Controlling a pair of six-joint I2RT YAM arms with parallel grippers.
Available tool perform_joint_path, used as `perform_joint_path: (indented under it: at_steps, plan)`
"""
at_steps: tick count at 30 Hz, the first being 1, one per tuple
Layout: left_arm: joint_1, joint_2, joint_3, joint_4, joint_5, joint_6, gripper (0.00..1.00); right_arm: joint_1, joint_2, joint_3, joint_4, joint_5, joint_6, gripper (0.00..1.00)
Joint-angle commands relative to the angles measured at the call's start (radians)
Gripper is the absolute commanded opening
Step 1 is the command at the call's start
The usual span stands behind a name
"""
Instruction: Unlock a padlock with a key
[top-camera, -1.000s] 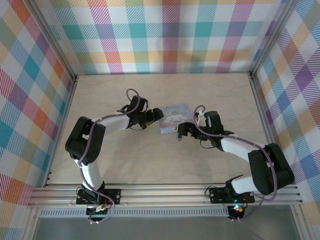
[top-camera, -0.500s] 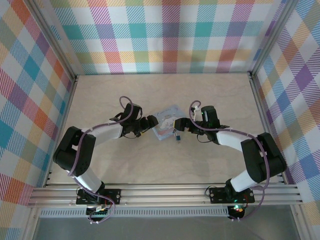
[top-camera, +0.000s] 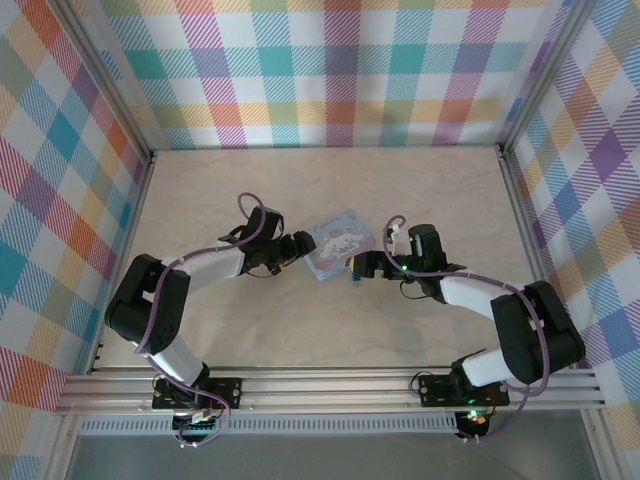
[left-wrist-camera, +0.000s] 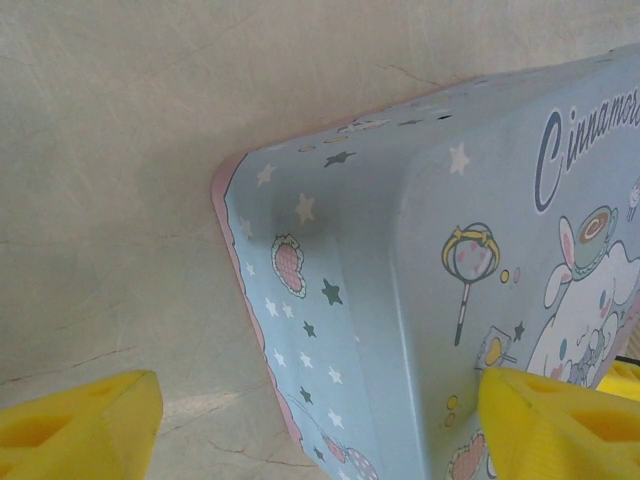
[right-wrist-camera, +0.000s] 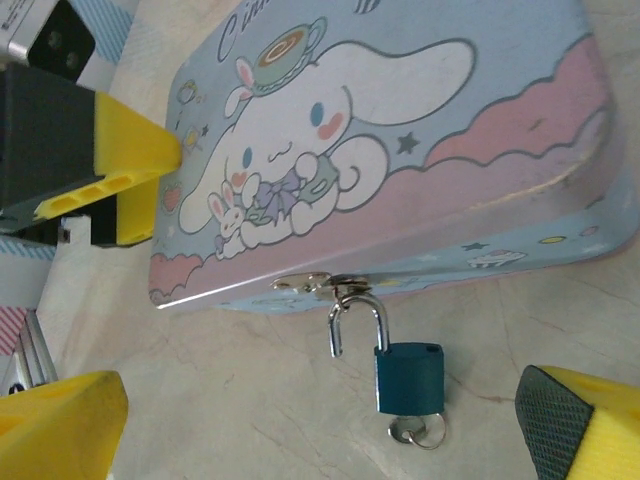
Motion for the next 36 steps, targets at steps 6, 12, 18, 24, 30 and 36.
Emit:
perform_joint_path:
  at_steps: [6,12,18,24,30,36]
  plan:
    - [0.010,-0.017,-0.021,-0.044,-0.025,-0.013,0.82,0.033,0.104,0.102,-0.052,-0.045,-0.110,0.93]
    - [0.009,-0.016,-0.020,-0.050,-0.027,-0.012,0.82,0.047,0.177,0.154,-0.070,-0.060,-0.143,0.87]
    - [0.009,-0.007,-0.019,-0.045,-0.022,-0.013,0.81,0.064,0.221,0.179,-0.083,-0.057,-0.161,0.83]
    - [0.010,-0.002,-0.019,-0.045,-0.024,-0.013,0.82,0.072,0.244,0.192,-0.079,-0.063,-0.167,0.80]
    - [0.009,0.001,-0.019,-0.044,-0.023,-0.013,0.82,0.079,0.268,0.208,-0.079,-0.081,-0.166,0.77]
    - [0.010,0.004,-0.016,-0.045,-0.023,-0.011,0.82,0.080,0.286,0.219,-0.074,-0.104,-0.161,0.75]
